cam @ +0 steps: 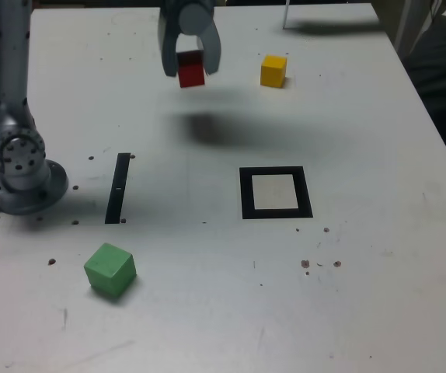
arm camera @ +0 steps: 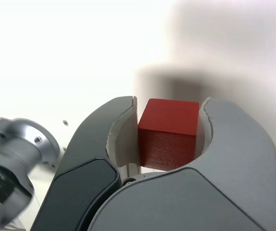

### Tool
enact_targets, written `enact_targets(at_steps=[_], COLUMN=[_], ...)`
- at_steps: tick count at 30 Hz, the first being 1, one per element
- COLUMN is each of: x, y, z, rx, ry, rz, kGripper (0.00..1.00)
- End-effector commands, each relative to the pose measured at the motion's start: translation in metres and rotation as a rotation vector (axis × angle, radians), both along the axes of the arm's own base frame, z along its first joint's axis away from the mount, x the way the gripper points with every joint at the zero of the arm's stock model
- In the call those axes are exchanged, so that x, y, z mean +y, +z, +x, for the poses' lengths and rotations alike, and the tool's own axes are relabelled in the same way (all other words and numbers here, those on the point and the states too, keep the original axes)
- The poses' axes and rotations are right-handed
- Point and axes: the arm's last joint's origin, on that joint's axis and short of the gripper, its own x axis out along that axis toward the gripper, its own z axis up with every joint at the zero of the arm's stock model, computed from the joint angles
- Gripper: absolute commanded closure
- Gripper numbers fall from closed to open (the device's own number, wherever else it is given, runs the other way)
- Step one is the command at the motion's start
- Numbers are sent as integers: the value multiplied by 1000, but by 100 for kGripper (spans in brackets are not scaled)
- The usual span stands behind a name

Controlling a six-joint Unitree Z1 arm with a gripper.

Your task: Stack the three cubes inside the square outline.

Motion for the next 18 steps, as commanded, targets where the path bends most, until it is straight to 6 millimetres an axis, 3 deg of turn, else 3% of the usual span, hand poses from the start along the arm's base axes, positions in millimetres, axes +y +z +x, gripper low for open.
enact_targets(at_steps=[1, 9, 18], x=[-15, -65, -103], y=[3, 4, 0], z=[6, 27, 46], rx=[-10, -25, -35], ry=[-17, -80, -126], rz=[3, 4, -4], kGripper=[70, 70, 70])
